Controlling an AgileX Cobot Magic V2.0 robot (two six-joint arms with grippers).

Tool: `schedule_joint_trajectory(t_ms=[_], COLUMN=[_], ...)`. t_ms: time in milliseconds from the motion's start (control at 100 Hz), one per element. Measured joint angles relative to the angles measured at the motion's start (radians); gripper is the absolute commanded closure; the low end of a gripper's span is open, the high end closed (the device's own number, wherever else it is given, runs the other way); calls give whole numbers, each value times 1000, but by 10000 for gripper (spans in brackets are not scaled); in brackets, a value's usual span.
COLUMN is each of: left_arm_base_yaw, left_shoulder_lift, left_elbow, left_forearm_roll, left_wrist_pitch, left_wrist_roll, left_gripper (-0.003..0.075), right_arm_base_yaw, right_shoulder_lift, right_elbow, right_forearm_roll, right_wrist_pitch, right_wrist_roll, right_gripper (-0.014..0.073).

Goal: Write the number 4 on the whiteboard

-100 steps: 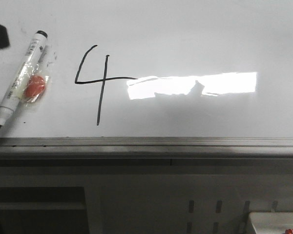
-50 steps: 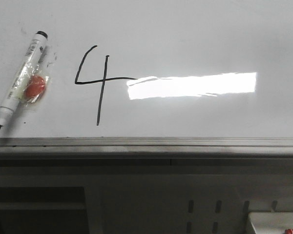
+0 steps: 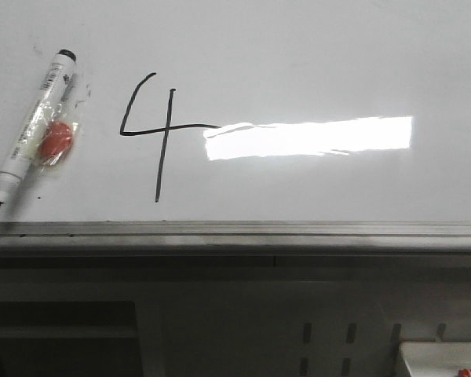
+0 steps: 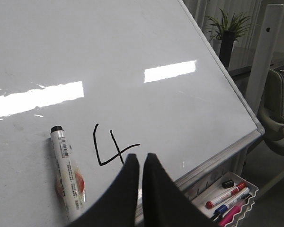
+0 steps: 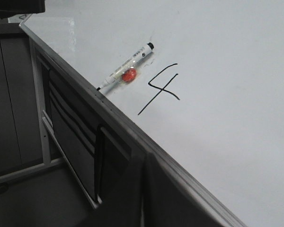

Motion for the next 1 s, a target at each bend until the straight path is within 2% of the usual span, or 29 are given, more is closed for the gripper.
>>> schedule_joint_trajectory(t_ms=[440, 570, 670, 870, 1000], left_arm_base_yaw=[0, 29, 131, 447, 644], left_shoulder_lift=[0, 0, 0, -54, -118], left_elbow=[12, 20, 20, 24, 62], left_forearm_roll=[0, 52, 81, 103, 142], left_wrist_pitch=[-2, -8, -1, 106, 130], left_wrist_roll=[0, 0, 0, 0, 0], left_gripper=[741, 741, 741, 741, 741], right_arm_base_yaw=[0, 0, 0, 0, 0], right_shoulder_lift=[0, 0, 0, 0, 0], right_elbow=[0, 0, 0, 0, 0], right_forearm_roll=[0, 0, 0, 0, 0], right_wrist_pitch=[8, 8, 8, 8, 8], right_wrist_roll=[0, 0, 0, 0, 0], right_gripper=[658, 658, 658, 658, 658])
